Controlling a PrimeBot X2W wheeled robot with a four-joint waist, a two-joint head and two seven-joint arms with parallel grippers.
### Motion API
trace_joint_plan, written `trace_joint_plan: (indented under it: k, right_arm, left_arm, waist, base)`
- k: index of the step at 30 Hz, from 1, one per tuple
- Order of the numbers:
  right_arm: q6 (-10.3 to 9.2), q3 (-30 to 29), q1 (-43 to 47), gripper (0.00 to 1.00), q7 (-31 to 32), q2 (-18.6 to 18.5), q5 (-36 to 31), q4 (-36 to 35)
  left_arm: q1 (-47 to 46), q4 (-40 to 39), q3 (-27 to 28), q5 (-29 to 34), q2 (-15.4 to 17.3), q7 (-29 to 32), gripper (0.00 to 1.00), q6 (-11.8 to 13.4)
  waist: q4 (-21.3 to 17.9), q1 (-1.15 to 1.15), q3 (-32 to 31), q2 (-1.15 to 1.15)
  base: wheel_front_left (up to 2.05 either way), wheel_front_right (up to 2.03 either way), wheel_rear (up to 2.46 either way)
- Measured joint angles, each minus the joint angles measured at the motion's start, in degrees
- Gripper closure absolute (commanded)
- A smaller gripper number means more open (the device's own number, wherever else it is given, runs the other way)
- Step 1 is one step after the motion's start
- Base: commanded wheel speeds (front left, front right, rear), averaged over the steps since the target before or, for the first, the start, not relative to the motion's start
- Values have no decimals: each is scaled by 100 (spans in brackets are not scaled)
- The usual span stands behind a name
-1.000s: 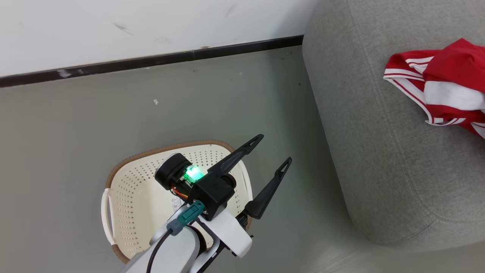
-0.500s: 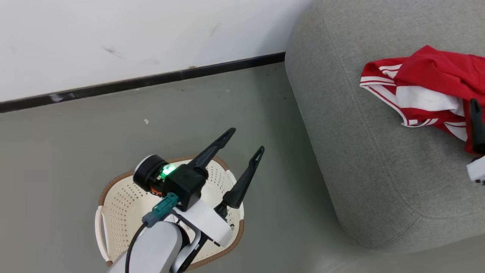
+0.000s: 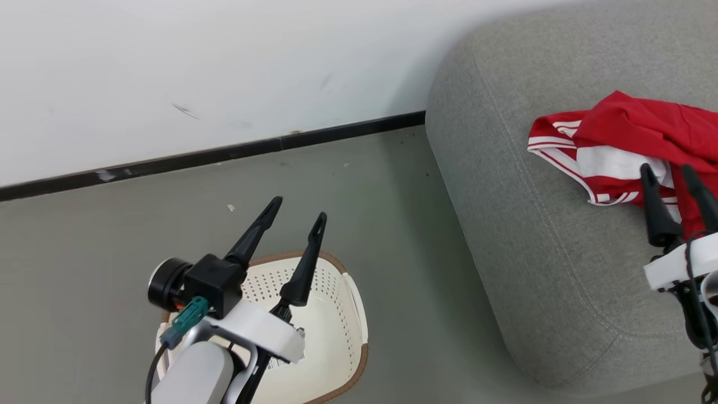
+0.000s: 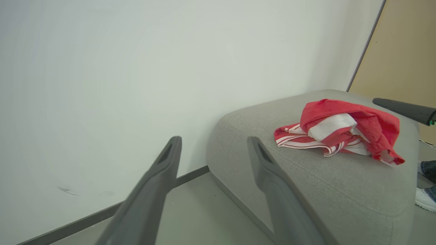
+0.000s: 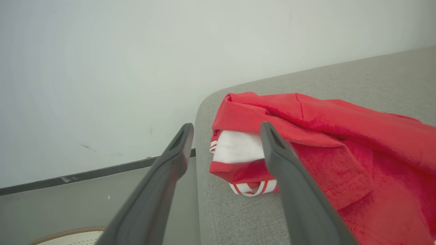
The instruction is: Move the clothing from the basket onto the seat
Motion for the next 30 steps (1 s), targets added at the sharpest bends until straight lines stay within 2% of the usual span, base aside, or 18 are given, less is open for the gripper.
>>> trace_joint_plan:
  k: [16, 30]
  right_arm:
    - [0, 579, 332, 0, 0, 438, -249, -349]
    - [-1, 566, 621, 0, 0, 758, -523, -556]
  left_arm:
    - [589, 269, 599, -221, 101, -188, 0, 380]
    - [1299, 559, 1101, -311, 248, -282, 0, 676]
  waist:
    - [369, 0, -457, 0]
    - [730, 0, -834, 0]
  base:
    - [0, 0, 0]
    - [0, 0, 0]
